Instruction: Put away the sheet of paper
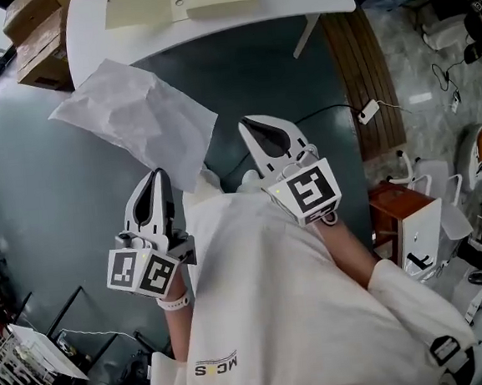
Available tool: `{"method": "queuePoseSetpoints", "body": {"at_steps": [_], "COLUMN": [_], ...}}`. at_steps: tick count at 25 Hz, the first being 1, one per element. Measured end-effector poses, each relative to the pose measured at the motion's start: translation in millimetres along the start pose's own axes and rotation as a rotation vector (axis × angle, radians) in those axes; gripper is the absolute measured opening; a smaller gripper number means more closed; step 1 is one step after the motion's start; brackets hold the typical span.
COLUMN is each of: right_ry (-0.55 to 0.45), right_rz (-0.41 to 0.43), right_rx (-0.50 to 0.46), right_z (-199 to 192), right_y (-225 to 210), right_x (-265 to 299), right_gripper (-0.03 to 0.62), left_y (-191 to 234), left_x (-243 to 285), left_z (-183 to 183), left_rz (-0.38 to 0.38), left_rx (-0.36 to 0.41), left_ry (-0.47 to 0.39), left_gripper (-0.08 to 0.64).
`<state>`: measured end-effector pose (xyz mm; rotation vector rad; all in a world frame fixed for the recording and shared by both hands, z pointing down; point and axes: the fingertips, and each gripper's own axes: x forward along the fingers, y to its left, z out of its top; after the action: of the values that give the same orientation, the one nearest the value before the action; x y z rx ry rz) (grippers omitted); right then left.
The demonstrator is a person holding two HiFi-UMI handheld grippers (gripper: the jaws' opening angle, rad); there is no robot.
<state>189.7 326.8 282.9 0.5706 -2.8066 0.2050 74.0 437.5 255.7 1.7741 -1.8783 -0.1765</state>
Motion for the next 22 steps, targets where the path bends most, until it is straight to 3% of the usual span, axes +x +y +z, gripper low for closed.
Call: {"method": "queuePoseSetpoints", "body": {"at_steps": [7, 12, 22], "right_ry": [-0.031, -0.020, -0.029], "right_rz": [-0.097, -0.123, -0.109], "right_rx": [0.064, 0.082, 0.083], "right_z": [-17.6, -30.9, -11.0], "right_y": [-38.7, -52.8, -64.1], "right_x": [-47.1, -65.0, 1.3], "right_gripper": [0.014, 0.014, 0.014], "left_y": [-25.8, -30.3, 2.1], "left_x": [2.6, 6.1, 66.3], "left_z": [-19.0, -25.6, 7.3], "left_rz": [-0.020, -0.024, -0.067], "left_rx": [0.017, 0.025, 0.027], "left_ry": [0.044, 0.050, 0.064], "left_gripper": [0.025, 0.025, 0.025]}}
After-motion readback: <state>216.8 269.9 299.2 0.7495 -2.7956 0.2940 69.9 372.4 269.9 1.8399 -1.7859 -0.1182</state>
